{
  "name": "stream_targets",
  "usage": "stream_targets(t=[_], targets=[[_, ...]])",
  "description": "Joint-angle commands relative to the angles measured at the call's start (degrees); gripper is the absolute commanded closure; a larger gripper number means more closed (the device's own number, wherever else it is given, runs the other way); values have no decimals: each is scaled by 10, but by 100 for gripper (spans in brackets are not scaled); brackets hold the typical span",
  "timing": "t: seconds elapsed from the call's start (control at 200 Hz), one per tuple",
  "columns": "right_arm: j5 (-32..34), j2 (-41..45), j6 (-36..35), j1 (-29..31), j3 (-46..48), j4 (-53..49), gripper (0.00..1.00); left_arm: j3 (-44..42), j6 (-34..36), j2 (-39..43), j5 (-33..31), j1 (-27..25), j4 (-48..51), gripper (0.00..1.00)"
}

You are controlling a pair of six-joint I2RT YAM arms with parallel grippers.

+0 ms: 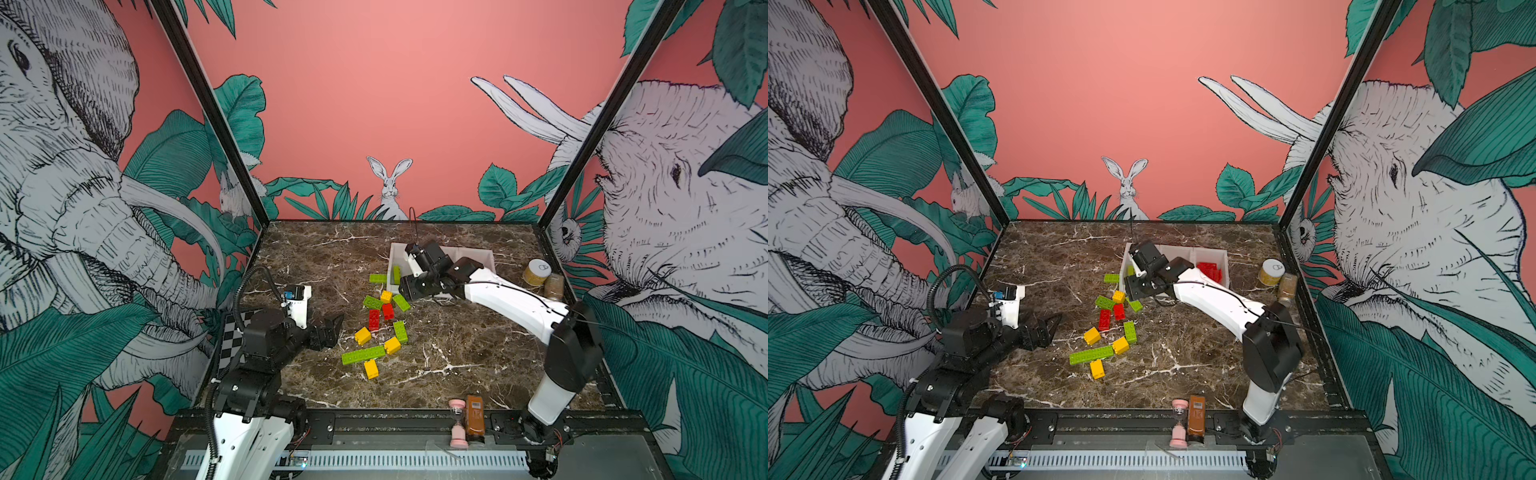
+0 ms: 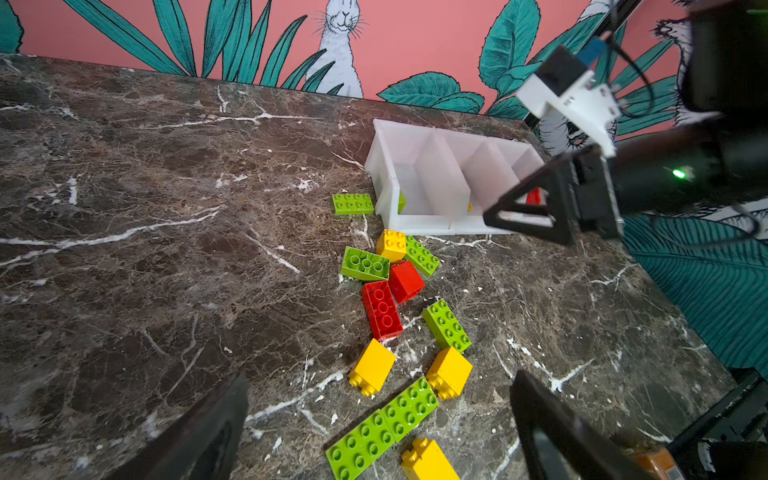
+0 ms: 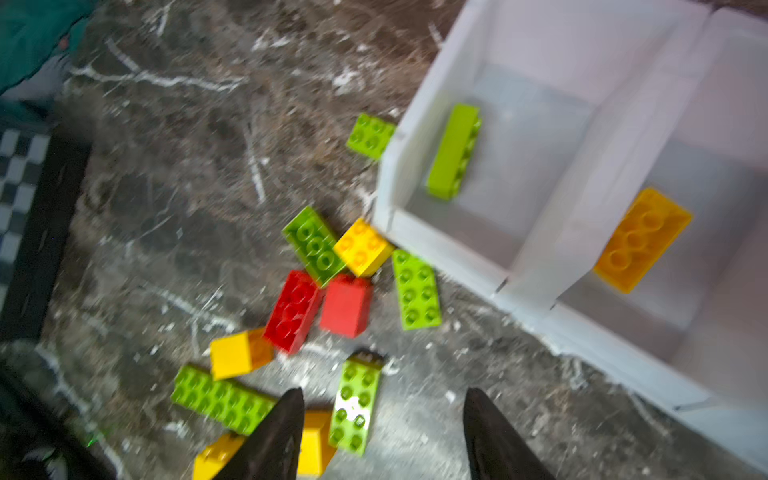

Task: Sort the legos into containers by color
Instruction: 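Move the right gripper back down over the brick pile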

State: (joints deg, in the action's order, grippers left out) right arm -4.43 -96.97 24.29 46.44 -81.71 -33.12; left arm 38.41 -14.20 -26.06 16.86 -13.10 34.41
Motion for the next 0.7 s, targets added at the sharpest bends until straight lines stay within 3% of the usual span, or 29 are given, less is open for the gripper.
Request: stream_targets(t=[0.0,0.19,0.33,0.43,0.595,0.695], targets=[[29,22,45,66,30,-45,40,9,-5,1,2,-3,2,1],[27,9,117,168,43,-55,39,15,0,12,-1,-2,13,1],[65,-18,135,218,35,-57,39,18,-1,14,0,-3,17,1],[63,-37,155,236,41,-21,40,25,-12,4,-8,-2,25,1],[38,-85,174,251,25,3,41,53,-17,-17,-83,-2,75,1],[38,-108,176,259,14,6,42,54,-17,-17,-88,-2,75,1]])
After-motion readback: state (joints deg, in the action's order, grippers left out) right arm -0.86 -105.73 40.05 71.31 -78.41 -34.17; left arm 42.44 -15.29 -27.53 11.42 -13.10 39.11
